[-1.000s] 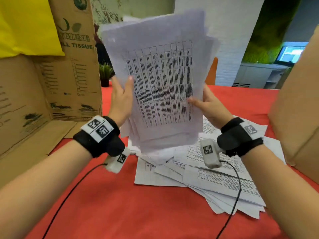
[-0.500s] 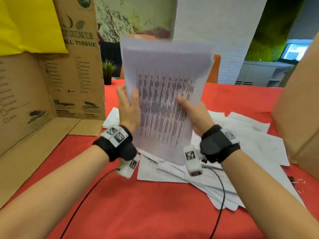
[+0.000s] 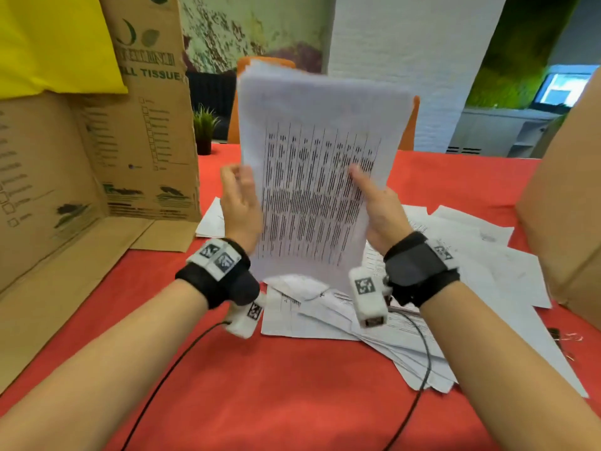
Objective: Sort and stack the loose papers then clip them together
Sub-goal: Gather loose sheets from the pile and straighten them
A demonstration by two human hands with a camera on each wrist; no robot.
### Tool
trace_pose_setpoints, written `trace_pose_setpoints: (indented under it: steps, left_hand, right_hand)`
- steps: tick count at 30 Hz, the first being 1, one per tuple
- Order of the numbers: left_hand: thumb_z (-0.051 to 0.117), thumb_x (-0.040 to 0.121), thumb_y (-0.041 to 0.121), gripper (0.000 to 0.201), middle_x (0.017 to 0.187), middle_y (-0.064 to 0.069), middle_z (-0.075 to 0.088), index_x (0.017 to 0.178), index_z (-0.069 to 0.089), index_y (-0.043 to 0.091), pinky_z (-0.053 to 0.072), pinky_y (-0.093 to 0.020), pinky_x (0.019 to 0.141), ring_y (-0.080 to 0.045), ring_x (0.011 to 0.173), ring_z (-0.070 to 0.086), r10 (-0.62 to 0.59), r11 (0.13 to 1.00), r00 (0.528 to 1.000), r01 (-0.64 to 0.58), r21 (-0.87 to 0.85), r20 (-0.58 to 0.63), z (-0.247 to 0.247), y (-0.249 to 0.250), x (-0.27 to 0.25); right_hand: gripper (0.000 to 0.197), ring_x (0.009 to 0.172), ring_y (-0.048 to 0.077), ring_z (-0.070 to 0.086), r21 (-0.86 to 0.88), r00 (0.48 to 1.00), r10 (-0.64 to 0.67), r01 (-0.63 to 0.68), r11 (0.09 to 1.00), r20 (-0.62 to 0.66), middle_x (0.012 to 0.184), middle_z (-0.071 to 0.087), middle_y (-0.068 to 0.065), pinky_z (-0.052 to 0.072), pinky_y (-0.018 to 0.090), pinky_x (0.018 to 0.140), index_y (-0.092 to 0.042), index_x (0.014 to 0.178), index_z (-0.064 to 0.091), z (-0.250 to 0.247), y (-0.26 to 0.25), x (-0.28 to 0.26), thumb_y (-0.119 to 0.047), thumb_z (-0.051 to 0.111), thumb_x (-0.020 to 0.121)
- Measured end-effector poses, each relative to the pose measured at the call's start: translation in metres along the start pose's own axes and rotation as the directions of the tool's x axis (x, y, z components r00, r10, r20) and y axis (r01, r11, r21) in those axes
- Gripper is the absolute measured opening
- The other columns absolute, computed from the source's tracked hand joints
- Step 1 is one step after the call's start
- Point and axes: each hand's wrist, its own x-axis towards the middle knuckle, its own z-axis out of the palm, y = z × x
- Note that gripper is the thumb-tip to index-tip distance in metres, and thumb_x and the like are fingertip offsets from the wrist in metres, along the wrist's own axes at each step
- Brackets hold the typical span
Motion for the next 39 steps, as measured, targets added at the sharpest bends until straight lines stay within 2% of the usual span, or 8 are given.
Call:
trace_pose_setpoints:
  steps: [4,7,14,20,26,30,34,39]
  left_hand:
    - [0.031,0.1,0.033,0.028,0.078,0.014,0.046,0.098,0.045,0.008,0.038,-0.008,0.063,0.016,0.067,0.05,0.145,0.989,0.987,-0.143,-0.034,0.07,-0.015,-0.007,0.023]
    - [0.033,0.102,0.033,0.028,0.077,0.01,0.049,0.09,0.051,0.016,0.036,-0.032,0.067,-0.007,0.073,0.048,0.0,0.975,0.928,-0.082,0.206,0.372,-0.021,-0.046,0.008]
    - [0.043,0.099,0.015,0.037,0.064,-0.003,0.047,0.062,0.047,0.014,0.03,-0.028,0.056,-0.017,0.063,0.043,-0.324,0.937,0.802,0.198,0.29,0.502,-0.019,-0.059,-0.007]
    - [0.043,0.094,0.006,0.038,0.061,-0.013,0.035,0.057,0.035,0.011,0.023,-0.032,0.063,-0.023,0.066,0.038,-0.315,0.82,0.852,0.022,0.572,0.419,-0.023,-0.07,-0.021]
    - [0.041,0.094,0.006,0.024,0.088,-0.025,0.065,0.077,0.058,0.001,0.043,-0.039,0.068,-0.041,0.087,0.062,-0.223,0.642,0.871,-0.207,0.738,0.438,-0.025,-0.063,-0.001]
    - [0.041,0.086,-0.006,0.022,0.09,-0.029,0.066,0.086,0.063,-0.008,0.037,-0.039,0.063,-0.045,0.085,0.062,-0.135,0.49,0.913,-0.276,0.827,0.385,-0.049,-0.047,0.033]
    - [0.039,0.094,-0.004,0.027,0.098,-0.032,0.063,0.094,0.064,-0.012,0.044,-0.049,0.082,-0.045,0.096,0.06,-0.034,0.664,0.99,-0.081,0.744,0.138,-0.095,-0.029,0.085]
    - [0.046,0.097,0.015,0.034,0.083,-0.013,0.049,0.063,0.051,0.016,0.036,-0.035,0.072,-0.023,0.078,0.043,-0.259,0.857,0.964,0.256,0.447,-0.055,-0.103,-0.035,0.108]
  right_hand:
    - [0.04,0.114,0.031,0.064,0.128,0.997,-0.003,-0.006,0.992,0.077,0.124,0.066,0.016,0.052,0.045,0.095,-0.005,0.127,0.058,-0.008,-0.021,0.009,-0.03,0.057,0.096]
    - [0.031,0.106,0.028,0.067,-0.083,0.973,0.198,-0.189,0.979,0.121,0.119,0.068,0.015,0.056,0.041,0.086,-0.008,0.12,0.062,-0.025,0.012,0.0,-0.026,0.06,0.094]
    - [0.034,0.092,0.032,0.066,-0.054,0.913,0.389,-0.398,0.916,-0.122,0.107,0.067,0.017,0.058,0.048,0.079,0.001,0.123,0.059,-0.049,0.045,-0.002,-0.016,0.061,0.093]
    - [0.032,0.113,0.039,0.062,-0.199,0.805,0.592,-0.586,0.786,-0.032,0.118,0.066,0.023,0.048,0.053,0.099,0.005,0.123,0.058,-0.049,0.077,-0.03,-0.005,0.06,0.093]
    - [0.031,0.096,0.037,0.069,-0.232,0.769,0.617,-0.639,0.733,-0.168,0.108,0.07,0.023,0.057,0.05,0.083,0.004,0.114,0.063,-0.047,0.103,-0.023,-0.007,0.069,0.086]
    - [0.045,0.105,0.038,0.065,-0.239,0.736,0.614,-0.675,0.698,-0.285,0.116,0.066,0.024,0.052,0.055,0.092,0.008,0.123,0.055,-0.064,0.117,-0.016,-0.008,0.071,0.085]
    - [0.002,0.057,0.028,0.069,-0.149,0.708,0.642,-0.697,0.701,-0.294,0.072,0.071,0.014,0.058,0.042,0.047,-0.001,0.094,0.061,-0.071,0.112,-0.025,-0.002,0.06,0.092]
    - [0.015,0.075,0.029,0.067,-0.22,0.765,0.608,-0.644,0.733,-0.215,0.091,0.069,0.015,0.06,0.037,0.055,-0.001,0.107,0.061,-0.066,0.111,-0.026,-0.005,0.062,0.092]
